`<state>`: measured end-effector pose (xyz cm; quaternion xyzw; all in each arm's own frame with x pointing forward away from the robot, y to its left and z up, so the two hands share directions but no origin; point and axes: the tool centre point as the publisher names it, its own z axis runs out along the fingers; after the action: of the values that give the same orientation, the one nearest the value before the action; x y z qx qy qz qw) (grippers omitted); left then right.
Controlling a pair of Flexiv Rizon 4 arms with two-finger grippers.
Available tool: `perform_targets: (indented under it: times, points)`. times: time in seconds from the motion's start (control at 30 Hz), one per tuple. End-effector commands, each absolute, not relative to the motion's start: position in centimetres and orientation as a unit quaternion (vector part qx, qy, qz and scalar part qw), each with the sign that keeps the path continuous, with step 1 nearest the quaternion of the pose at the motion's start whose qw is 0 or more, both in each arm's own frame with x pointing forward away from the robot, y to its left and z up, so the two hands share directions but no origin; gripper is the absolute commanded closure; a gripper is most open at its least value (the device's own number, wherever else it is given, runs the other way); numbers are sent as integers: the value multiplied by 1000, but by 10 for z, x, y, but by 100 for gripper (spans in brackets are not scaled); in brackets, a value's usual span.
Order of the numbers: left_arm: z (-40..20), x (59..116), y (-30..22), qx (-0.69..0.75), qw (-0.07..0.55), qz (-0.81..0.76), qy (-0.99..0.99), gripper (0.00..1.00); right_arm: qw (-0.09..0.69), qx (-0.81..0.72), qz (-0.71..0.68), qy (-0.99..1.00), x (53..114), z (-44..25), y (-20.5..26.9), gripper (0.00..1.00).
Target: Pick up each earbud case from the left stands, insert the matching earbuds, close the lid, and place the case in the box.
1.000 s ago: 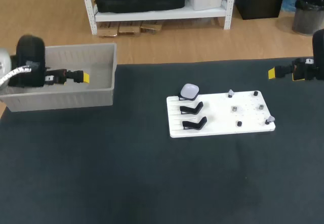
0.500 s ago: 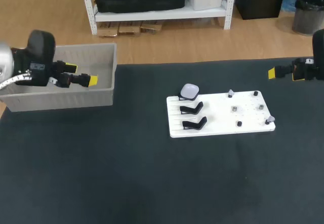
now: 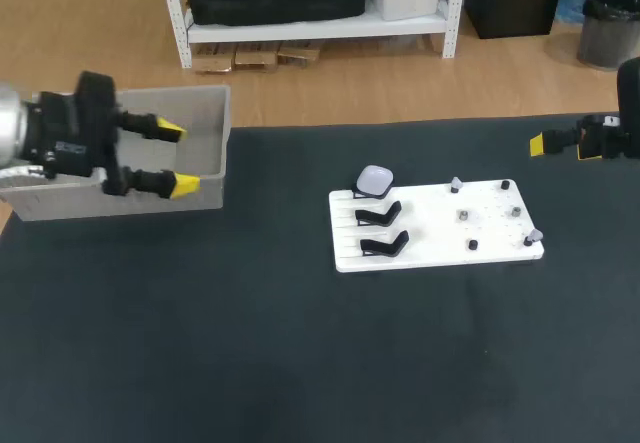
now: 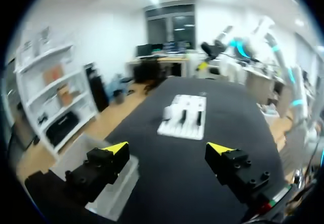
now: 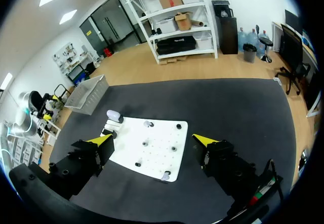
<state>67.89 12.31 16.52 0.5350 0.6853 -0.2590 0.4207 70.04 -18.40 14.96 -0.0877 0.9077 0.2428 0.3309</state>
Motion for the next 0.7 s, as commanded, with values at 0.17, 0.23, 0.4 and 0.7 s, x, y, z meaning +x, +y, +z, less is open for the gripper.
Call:
perform_targets:
  times: [0.17,0.23,0.4,0.7]
  points:
    - [129,712,40,577,427,-265,644,0,331,-88,243,908,701,150,-184,0]
    - [117,721,26,575,412,-268,654,0,331,-88,243,908,701,150,-184,0]
    - [100,732,1,570,394,-270,668,0,331,-88,243,908,701,150,-184,0]
    - [84,738,-14,574,383,-273,671,0,331,-88,243,908,701,150,-184,0]
